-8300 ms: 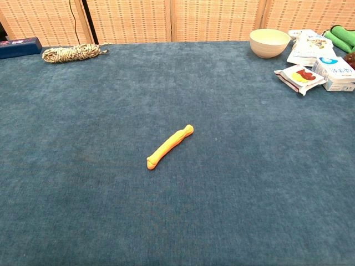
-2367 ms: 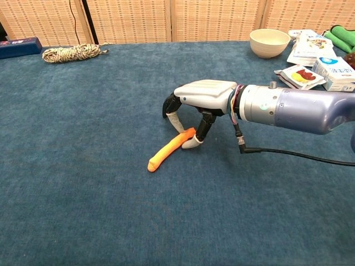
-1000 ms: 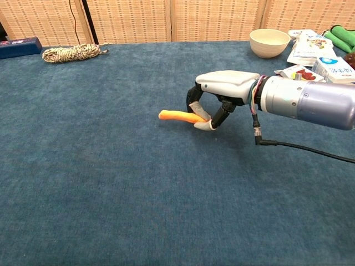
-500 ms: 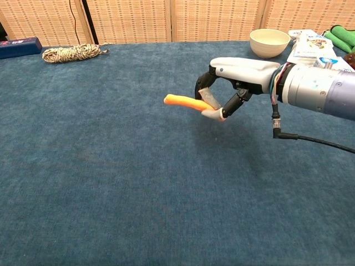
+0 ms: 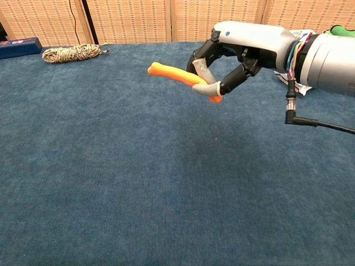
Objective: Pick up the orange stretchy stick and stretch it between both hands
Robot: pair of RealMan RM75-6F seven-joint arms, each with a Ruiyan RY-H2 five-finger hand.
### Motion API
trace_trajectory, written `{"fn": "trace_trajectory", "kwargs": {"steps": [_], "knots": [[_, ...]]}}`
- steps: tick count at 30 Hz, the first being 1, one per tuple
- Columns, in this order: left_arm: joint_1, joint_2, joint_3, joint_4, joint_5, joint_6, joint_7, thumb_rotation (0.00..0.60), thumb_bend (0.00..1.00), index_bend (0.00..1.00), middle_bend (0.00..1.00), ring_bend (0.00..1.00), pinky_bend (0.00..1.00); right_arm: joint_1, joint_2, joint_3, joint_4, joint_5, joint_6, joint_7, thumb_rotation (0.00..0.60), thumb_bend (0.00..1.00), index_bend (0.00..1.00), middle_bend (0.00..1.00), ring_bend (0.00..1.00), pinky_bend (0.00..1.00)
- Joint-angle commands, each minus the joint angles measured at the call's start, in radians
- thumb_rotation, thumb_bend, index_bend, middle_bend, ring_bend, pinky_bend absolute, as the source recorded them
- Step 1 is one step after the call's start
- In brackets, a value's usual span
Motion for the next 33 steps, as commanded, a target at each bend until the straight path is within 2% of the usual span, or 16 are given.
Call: {"fn": "trace_trajectory", "kwargs": {"steps": [1,15,33], "knots": [[-0.031,-0.029,-0.014,0.016,0.006,-0.024,0.005,0.600,0.39,0.24,0.13,0.12,0.05,-0.010,0.019,0.018,-0.041,0.028,-0.001,-0.010,0.600,0.47,0.69,0.39,0.31,0.19],[-0.145,-0.145,-0.034,0.078,0.000,-0.098,0.017,0.600,0.39,0.28,0.12,0.09,0.04,-0.037,0.044,0.063,-0.140,0.101,-0.003,0.016,0.600,0.47,0.69,0.39,0.31,0.19],[-0.243,-0.284,-0.061,0.111,-0.070,-0.151,0.063,0.600,0.39,0.31,0.12,0.09,0.04,-0.058,0.032,0.080,-0.216,0.111,0.014,0.012,0.600,0.48,0.69,0.39,0.31,0.19]]}}
